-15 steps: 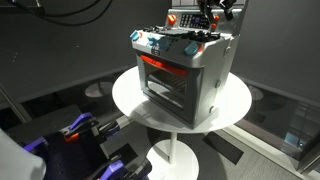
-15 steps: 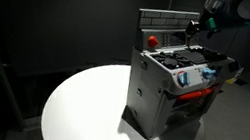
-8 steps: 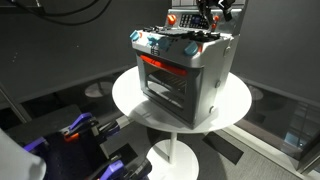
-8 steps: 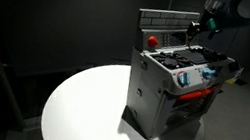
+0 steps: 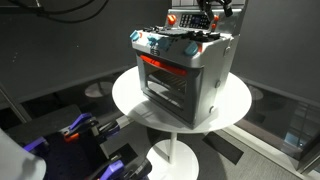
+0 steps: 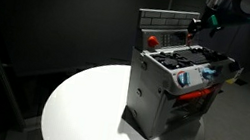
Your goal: Push the top right orange button on the cooker
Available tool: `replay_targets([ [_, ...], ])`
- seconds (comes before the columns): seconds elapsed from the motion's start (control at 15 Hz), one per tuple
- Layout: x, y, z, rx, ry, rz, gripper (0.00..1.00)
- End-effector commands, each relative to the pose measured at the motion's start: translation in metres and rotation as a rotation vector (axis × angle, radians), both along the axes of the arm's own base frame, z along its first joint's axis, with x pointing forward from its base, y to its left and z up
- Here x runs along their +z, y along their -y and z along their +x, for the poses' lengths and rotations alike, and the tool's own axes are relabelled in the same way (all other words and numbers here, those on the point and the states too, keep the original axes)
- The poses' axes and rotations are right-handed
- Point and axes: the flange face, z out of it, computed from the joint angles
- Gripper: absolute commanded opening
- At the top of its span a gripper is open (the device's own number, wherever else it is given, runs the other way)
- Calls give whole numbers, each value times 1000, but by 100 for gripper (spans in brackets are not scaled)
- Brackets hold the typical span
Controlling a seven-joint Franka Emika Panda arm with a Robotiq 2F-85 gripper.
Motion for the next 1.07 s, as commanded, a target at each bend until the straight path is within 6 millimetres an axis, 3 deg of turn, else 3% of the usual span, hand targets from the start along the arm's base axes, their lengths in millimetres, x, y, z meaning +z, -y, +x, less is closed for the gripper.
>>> replay_targets([
  [0.0,11,1,1,-22,13,-2,100],
  [1.0,10,5,8,-25,16,-4,100],
])
